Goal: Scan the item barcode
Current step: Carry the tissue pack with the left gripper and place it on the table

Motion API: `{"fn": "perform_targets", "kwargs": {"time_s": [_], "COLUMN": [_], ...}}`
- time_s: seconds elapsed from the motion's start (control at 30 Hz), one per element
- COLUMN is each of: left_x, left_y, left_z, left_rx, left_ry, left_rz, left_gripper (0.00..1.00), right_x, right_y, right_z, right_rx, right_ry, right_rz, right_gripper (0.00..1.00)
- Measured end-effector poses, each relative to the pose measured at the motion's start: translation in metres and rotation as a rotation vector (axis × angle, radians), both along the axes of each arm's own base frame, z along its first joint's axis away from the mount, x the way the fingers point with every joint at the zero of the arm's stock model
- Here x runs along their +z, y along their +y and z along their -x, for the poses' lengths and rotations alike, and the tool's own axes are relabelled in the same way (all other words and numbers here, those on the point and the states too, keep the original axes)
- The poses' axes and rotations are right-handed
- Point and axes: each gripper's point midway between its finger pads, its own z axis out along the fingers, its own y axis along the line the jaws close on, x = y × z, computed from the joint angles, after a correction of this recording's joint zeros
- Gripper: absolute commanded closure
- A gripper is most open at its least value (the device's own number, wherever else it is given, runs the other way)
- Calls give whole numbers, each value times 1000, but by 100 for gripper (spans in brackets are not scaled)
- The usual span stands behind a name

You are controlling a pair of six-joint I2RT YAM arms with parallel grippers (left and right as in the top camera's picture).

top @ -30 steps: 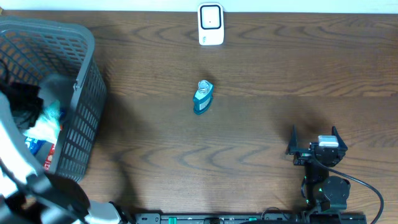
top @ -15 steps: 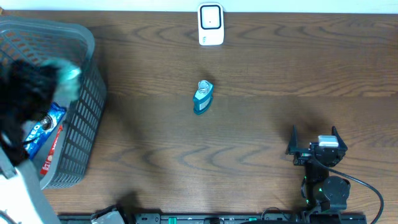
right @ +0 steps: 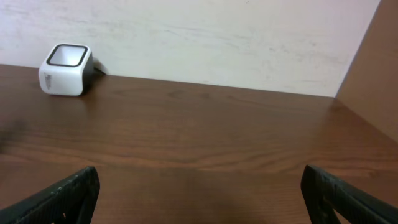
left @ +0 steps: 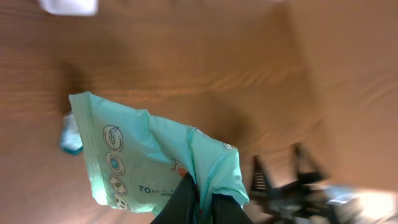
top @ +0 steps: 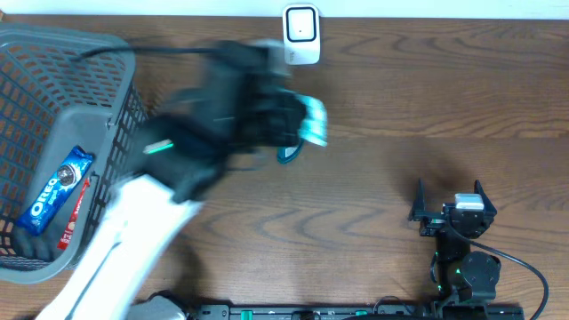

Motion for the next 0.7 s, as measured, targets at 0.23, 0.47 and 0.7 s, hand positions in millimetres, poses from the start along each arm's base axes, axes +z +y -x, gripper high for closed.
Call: {"fn": "perform_targets", "kwargs": {"time_s": [0.23, 0.47, 0.7], "left_x": [-129, -223, -246], "left_y": [-96, -109, -111], "left_z": [-3, -13, -23], "left_rx": [-235, -281, -294], "left_ry": [19, 59, 37], "left_rz": [-306, -520, -569], "left_gripper": [93, 61, 14], "right_x": [0, 0, 0], "right_y": [0, 0, 0], "right_z": [0, 0, 0], "right_rx": [0, 0, 0], "right_ry": [0, 0, 0], "right_rz": [0, 0, 0], "right_gripper": [1, 1, 1]}}
